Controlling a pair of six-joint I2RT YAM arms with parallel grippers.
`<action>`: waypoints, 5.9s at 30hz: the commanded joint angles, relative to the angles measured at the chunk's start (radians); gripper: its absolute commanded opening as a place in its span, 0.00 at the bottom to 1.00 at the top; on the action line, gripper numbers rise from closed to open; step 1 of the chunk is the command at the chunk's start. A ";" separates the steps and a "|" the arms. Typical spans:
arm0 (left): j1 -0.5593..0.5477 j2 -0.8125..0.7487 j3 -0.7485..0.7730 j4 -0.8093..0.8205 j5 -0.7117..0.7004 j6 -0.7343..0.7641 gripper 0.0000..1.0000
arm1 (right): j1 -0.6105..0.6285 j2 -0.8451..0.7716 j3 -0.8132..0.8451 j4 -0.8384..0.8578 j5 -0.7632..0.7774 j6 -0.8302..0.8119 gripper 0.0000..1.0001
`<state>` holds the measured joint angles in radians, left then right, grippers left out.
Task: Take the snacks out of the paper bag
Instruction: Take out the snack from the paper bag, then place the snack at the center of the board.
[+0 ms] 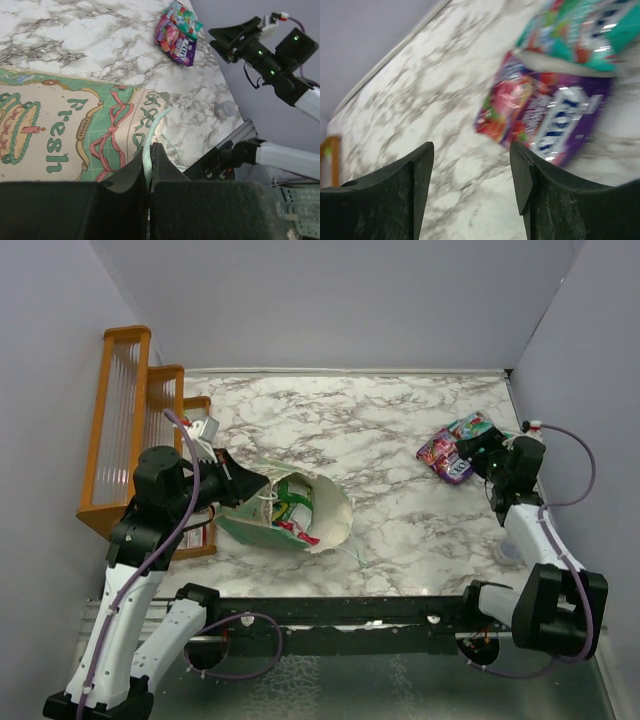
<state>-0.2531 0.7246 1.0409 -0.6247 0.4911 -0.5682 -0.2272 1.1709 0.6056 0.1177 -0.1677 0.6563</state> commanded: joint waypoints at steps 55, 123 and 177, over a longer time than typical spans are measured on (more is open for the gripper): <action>-0.003 -0.126 -0.037 0.201 0.210 -0.012 0.00 | 1.553 0.261 0.231 0.186 0.079 -1.279 0.63; -0.003 -0.102 -0.007 0.089 0.058 0.031 0.00 | 1.553 -0.398 0.027 0.359 0.598 -1.039 0.01; -0.003 -0.119 -0.047 0.127 0.078 -0.018 0.00 | 0.198 1.033 0.624 0.623 0.236 -0.266 0.32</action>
<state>-0.2558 0.6281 1.0035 -0.5400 0.5640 -0.5705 -0.0132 2.2585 1.2812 0.7853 0.0616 0.3691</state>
